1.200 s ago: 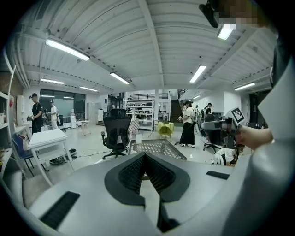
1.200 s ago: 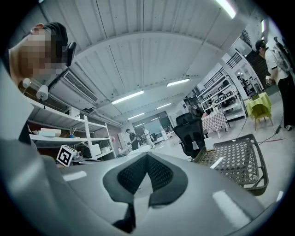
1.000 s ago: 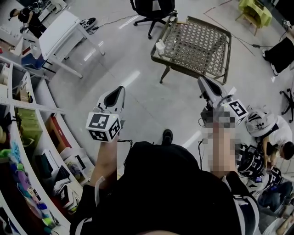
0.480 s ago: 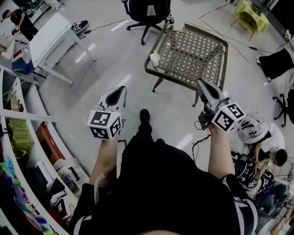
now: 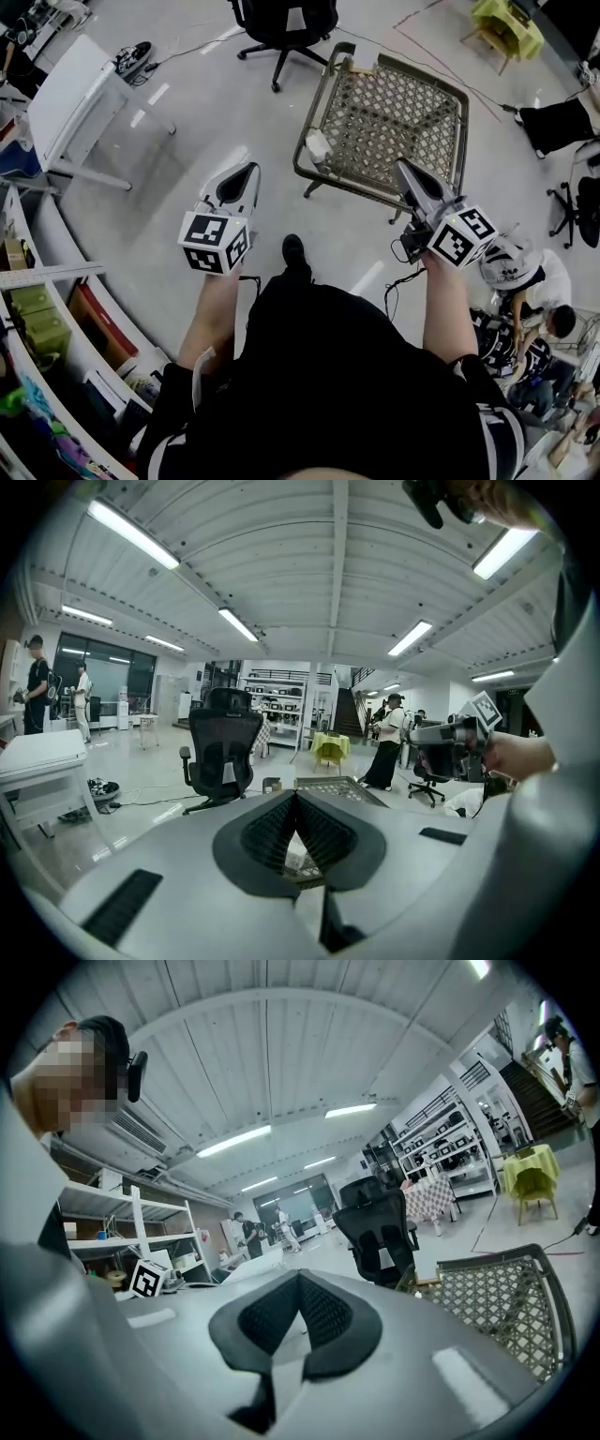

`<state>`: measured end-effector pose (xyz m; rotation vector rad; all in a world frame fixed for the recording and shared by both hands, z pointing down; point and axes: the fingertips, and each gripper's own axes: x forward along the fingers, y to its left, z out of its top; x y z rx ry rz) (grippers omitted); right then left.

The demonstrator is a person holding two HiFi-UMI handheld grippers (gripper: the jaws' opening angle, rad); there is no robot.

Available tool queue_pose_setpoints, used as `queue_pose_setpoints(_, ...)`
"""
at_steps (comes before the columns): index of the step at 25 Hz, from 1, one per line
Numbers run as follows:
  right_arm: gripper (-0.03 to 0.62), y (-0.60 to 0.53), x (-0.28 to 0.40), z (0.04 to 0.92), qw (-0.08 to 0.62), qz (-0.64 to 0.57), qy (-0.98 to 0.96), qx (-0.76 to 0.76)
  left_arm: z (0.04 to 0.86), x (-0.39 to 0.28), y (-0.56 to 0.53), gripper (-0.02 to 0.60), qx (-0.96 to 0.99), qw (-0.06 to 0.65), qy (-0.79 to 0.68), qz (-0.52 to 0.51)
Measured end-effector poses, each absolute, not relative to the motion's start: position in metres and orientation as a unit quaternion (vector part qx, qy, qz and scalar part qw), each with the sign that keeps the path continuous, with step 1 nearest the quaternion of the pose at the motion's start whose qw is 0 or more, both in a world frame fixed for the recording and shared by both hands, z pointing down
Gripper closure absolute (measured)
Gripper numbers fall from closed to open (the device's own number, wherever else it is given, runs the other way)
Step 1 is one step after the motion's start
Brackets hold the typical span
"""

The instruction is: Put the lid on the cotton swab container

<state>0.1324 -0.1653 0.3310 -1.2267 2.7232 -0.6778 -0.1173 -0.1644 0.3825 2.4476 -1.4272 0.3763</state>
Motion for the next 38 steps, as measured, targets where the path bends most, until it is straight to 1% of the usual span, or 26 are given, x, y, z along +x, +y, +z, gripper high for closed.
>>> queue_pose_setpoints(9, 0.585, -0.225, 0.091, 0.342, 0.015, -0.23, 0.88, -0.415, 0.4, -0.145, -0.241, 0.575, 0.859, 0.154, -0.469, 0.137)
queue_pose_setpoints(13, 0.585, -0.234, 0.092, 0.357, 0.001, -0.244, 0.874, -0.421, 0.412, -0.137, -0.25, 0.575, 0.863, 0.17, -0.455, 0.139)
queue_pose_setpoints(22, 0.585, -0.274, 0.099, 0.393, -0.006, -0.276, 0.868, -0.414, 0.45, -0.116, -0.271, 0.575, 0.858, 0.197, -0.44, 0.177)
queue_pose_setpoints(26, 0.585, -0.29, 0.091, 0.421, -0.021, -0.29, 0.87, -0.397, 0.476, -0.101, -0.272, 0.575, 0.857, 0.216, -0.423, 0.201)
queue_pose_setpoints(34, 0.585, -0.307, 0.069, 0.499, -0.088, -0.328, 0.866, -0.366, 0.545, -0.078, -0.271, 0.575, 0.844, 0.259, -0.407, 0.236)
queue_pose_setpoints(38, 0.585, -0.318, 0.064, 0.535, -0.109, -0.337, 0.86, -0.367, 0.584, -0.07, -0.275, 0.575, 0.834, 0.28, -0.406, 0.248)
